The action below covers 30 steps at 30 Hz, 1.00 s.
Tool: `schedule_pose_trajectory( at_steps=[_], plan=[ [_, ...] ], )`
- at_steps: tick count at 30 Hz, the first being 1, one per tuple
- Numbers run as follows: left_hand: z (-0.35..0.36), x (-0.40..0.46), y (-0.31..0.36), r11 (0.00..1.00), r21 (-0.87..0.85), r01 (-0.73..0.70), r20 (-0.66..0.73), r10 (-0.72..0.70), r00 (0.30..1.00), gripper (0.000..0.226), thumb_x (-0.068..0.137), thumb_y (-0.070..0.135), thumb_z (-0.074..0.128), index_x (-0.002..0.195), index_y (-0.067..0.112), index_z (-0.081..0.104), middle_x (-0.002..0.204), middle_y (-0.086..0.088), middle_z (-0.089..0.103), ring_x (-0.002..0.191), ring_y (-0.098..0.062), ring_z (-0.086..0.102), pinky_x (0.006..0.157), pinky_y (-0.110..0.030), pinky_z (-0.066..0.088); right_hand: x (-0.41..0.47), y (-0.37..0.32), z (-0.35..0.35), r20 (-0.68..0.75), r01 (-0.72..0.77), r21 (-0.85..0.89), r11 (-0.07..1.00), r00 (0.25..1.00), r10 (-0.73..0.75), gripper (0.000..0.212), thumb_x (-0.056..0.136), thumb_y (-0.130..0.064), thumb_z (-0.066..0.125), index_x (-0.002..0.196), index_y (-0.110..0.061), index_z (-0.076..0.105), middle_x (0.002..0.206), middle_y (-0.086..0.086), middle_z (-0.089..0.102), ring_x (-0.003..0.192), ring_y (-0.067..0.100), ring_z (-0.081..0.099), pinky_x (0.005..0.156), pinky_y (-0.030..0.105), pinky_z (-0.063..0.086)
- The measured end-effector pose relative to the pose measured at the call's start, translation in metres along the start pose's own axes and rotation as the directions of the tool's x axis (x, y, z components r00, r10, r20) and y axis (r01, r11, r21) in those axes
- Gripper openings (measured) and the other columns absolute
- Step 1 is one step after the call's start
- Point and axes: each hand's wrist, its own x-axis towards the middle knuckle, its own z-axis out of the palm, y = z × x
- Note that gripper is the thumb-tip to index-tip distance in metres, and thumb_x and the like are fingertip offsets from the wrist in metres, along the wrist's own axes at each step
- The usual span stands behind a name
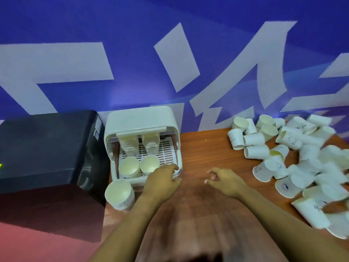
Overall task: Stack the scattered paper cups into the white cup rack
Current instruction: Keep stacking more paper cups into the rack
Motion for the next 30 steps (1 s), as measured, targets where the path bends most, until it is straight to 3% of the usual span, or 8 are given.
schedule_pose_trajectory(
  at_steps=[6, 13, 20, 24, 30],
  plan=[
    [0.042, 0.010, 0.058, 0.997, 0.032, -0.072, 0.111, 0.068, 0.991, 0.040, 0.088, 0.037, 0.058, 0.125, 0.024, 0.054, 0.126, 0.002, 0.058, 0.116, -0.017, 0.054, 0.095, -0.032, 0.045, -0.025, 0.073, -0.025, -0.068, -0.037, 0.046, 0.998, 0.997, 0.041, 0.034, 0.086, -0.037, 0.064, 0.115, -0.021, 0.059, 0.092, -0.008, 0.062, 0.090, 0.012, 0.058, 0.084, 0.031, 0.047],
    [0.084, 0.035, 0.141, 0.997, 0.071, -0.024, 0.130, 0.014, 0.991, 0.042, 0.087, 0.038, 0.060, 0.127, 0.026, 0.052, 0.129, 0.002, 0.057, 0.118, -0.017, 0.054, 0.096, -0.032, 0.045, -0.028, 0.164, -0.078, -0.055, -0.001, 0.038, 0.999, 0.998, 0.003, 0.038, 0.084, -0.035, 0.067, 0.119, -0.020, 0.059, 0.100, -0.003, 0.062, 0.094, 0.012, 0.057, 0.086, 0.032, 0.048],
    [0.149, 0.061, 0.233, 0.997, 0.067, 0.029, 0.132, -0.037, 0.991, 0.054, 0.089, 0.035, 0.058, 0.139, 0.028, 0.040, 0.136, 0.000, 0.046, 0.124, -0.022, 0.047, 0.098, -0.036, 0.043, -0.021, 0.255, -0.122, -0.054, 0.067, -0.200, 0.978, 0.995, -0.079, 0.046, 0.079, -0.036, 0.067, 0.123, -0.025, 0.055, 0.117, -0.002, 0.056, 0.111, 0.019, 0.054, 0.087, 0.035, 0.046],
    [0.175, 0.078, 0.268, 0.997, 0.073, 0.018, 0.148, -0.028, 0.989, 0.061, 0.088, 0.032, 0.059, 0.143, 0.028, 0.033, 0.137, -0.003, 0.040, 0.123, -0.028, 0.045, 0.096, -0.038, 0.042, -0.015, 0.286, -0.136, -0.001, 0.078, -0.376, 0.923, 0.996, -0.085, 0.062, 0.078, -0.046, 0.066, 0.133, -0.029, 0.045, 0.129, -0.002, 0.048, 0.119, 0.020, 0.048, 0.088, 0.035, 0.045],
    [0.201, 0.115, 0.297, 0.988, 0.155, -0.016, 0.182, -0.013, 0.983, 0.069, 0.087, 0.028, 0.059, 0.147, 0.030, 0.026, 0.141, -0.005, 0.034, 0.122, -0.032, 0.043, 0.100, -0.044, 0.042, -0.003, 0.308, -0.132, 0.060, 0.089, -0.444, 0.892, 0.996, -0.069, 0.069, 0.078, -0.053, 0.062, 0.138, -0.030, 0.037, 0.134, -0.001, 0.046, 0.118, 0.020, 0.051, 0.088, 0.034, 0.043]
  ],
)
